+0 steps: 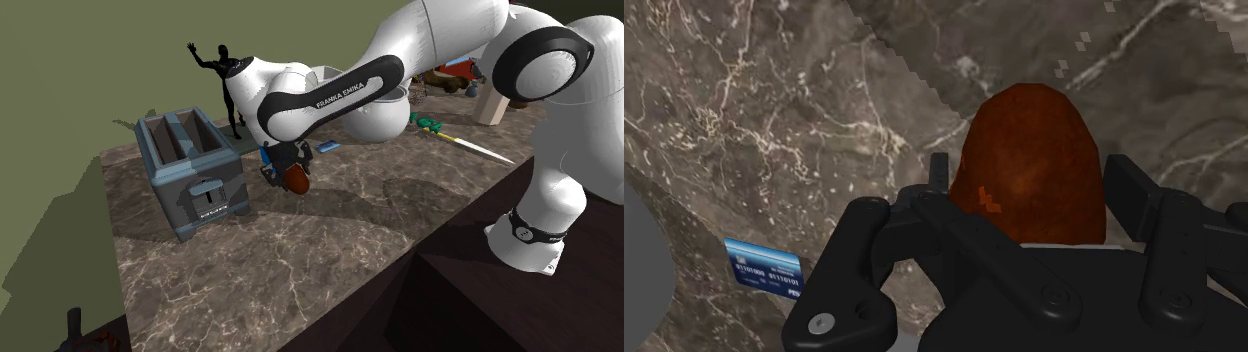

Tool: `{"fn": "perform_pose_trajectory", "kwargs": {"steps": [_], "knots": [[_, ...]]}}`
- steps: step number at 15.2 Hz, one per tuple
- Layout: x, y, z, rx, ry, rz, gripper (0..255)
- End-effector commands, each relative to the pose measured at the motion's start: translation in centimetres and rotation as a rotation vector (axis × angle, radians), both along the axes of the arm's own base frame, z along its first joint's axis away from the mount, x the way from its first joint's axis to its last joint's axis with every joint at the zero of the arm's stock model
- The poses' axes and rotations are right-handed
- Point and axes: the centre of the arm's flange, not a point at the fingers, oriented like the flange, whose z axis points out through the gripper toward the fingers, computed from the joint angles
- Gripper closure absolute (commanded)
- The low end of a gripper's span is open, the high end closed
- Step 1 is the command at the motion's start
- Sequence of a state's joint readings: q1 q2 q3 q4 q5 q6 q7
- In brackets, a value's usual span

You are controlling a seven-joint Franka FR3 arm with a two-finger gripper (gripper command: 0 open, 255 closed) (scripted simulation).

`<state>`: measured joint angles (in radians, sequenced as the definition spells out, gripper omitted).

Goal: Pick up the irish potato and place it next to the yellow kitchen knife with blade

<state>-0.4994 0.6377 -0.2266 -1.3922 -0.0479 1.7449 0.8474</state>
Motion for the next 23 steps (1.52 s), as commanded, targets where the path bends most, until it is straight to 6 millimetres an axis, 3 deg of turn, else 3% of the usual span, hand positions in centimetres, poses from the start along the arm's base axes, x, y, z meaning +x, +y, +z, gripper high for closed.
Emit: {"fn": "perform_pose_trajectory", "kwargs": {"steps": [1,3,23], "knots": [[0.0,0.0,-0.1,0.000,0.001,0.000,255],[0.0,0.0,-0.1,0.000,0.001,0.000,255],[0.0,0.0,10.5,0.000,0.001,0.000,255]]}}
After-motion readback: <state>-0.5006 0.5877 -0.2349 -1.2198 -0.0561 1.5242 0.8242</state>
